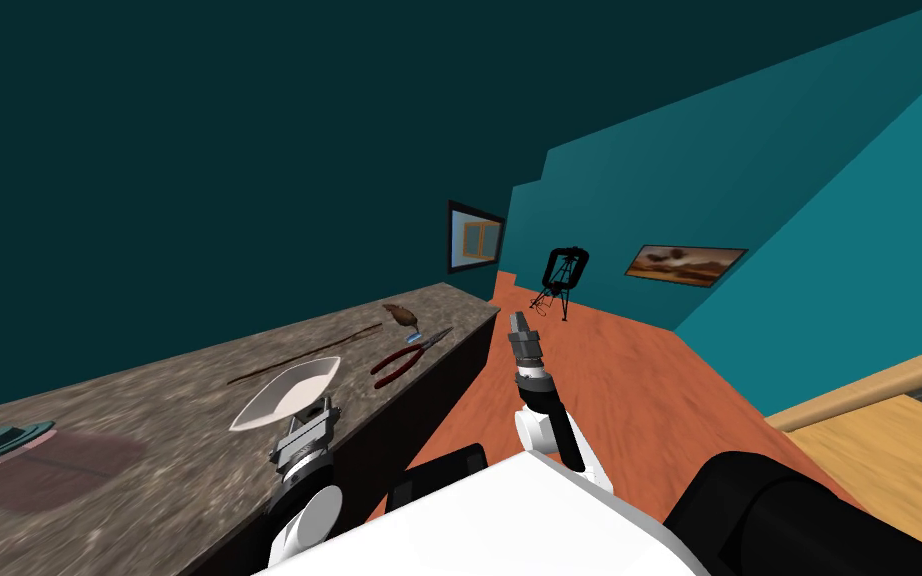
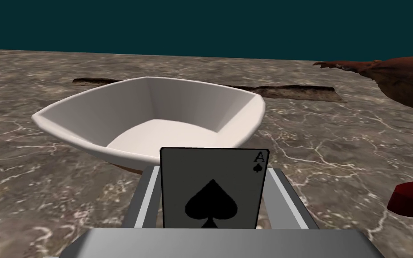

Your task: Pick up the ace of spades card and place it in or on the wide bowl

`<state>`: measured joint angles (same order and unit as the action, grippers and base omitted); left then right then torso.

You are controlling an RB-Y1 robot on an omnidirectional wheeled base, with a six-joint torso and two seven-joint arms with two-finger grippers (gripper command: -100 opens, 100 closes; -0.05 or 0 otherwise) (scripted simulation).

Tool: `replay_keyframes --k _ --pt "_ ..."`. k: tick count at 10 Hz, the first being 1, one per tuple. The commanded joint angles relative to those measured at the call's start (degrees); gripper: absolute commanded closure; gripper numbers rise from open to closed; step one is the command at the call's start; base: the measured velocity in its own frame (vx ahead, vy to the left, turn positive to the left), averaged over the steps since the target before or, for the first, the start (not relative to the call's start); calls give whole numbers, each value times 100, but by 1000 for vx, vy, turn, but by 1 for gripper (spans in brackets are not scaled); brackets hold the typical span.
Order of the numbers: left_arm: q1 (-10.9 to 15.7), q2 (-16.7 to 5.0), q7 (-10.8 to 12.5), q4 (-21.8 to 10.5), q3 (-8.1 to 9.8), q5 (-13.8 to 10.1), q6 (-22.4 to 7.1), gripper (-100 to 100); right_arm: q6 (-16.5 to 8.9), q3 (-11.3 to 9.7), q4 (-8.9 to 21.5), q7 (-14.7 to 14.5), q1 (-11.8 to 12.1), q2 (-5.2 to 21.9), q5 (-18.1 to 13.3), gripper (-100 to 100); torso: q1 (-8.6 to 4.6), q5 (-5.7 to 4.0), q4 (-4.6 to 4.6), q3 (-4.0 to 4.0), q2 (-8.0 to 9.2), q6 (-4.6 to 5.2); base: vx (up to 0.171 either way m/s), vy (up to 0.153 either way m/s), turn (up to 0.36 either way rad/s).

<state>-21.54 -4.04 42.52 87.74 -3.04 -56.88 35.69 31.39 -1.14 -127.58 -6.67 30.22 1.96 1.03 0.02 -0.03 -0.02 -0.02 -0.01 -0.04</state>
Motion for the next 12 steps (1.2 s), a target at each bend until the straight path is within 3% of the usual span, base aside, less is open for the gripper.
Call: replay_keyframes --k 1,3,4,5,6,7,8,12 --pt "0 0 0 0 0 0 0 100 0 0 0 0 0 0 0 0 0 0 0 0 0 0 0 0 0" --pt "0 0 -1 0 2 0 3 100 0 0 0 0 0 0 0 0 0 0 0 0 0 1 0 0 0" --pt "0 0 -1 0 2 0 4 0 0 0 0 0 0 0 0 0 0 1 0 0 0 2 0 0 0" --pt "0 0 -2 0 2 0 4 100 0 0 0 0 0 0 0 0 0 1 0 0 -1 2 0 0 0" --pt "0 0 -2 0 2 0 4 0 0 0 0 0 0 0 0 0 0 1 0 0 -1 2 0 0 0" --pt "1 -101 -34 7 66 -36 -31 100 0 0 0 0 0 0 0 0 0 1 0 0 -1 2 -79 -75 -9" --pt "13 -145 -55 18 112 -60 -53 100 0 -1 0 0 -1 -1 0 0 -23 0 -4 9 26 -3 -129 -107 2" --pt "168 -330 -260 130 578 -298 -277 100 0 -1 0 0 -2 -1 0 0 -34 -1 -6 30 69 -16 -136 -82 -9"
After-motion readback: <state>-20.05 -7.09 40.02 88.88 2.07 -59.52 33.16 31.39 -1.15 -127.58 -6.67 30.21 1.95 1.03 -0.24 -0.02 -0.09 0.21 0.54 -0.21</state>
